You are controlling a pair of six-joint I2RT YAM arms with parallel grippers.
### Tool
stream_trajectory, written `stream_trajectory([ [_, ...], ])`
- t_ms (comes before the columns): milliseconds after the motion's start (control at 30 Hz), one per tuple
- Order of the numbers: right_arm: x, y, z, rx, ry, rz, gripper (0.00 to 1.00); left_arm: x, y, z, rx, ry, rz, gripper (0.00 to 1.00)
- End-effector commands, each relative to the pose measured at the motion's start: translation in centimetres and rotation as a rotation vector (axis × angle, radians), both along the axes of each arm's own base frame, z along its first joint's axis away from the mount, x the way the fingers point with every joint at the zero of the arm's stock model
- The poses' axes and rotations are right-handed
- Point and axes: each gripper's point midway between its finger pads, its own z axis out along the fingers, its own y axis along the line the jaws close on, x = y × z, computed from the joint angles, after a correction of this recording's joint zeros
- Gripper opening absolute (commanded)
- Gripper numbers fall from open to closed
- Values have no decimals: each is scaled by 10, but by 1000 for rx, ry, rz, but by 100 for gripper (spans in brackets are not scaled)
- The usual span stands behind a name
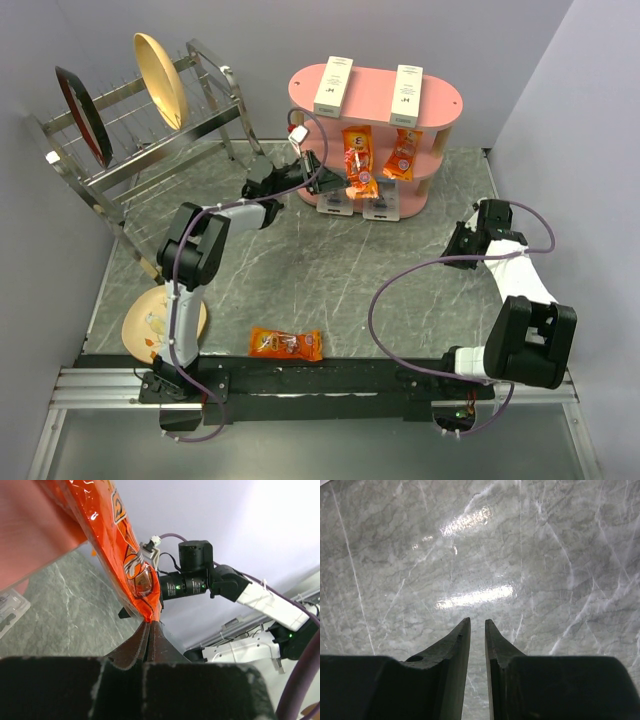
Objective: Place and organize the shaving razors onto the shelf
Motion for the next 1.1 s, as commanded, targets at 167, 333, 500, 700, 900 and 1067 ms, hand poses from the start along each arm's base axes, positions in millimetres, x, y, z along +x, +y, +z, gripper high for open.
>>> stream_trajectory([
  [167, 12, -8, 13, -30, -58, -11, 26, 28, -6, -6, -5, 84, 61, 1],
  [333, 8, -7, 9, -25, -54, -18, 26, 38, -10, -10, 14, 110, 71, 1],
  [500, 9, -6, 7, -22, -57, -21, 26, 49, -5, -8, 8, 158, 115, 10],
  [700, 11, -5, 6, -13, -59, -24, 26, 60, 4, -3, 15, 181, 170, 13],
  [900, 10, -5, 5, -8, -61, -27, 26, 58, 11, 11, 6, 159, 187, 34],
  [1067, 8, -3, 2, 0, -56, -32, 26, 46, 15, 23, -3, 114, 175, 46],
])
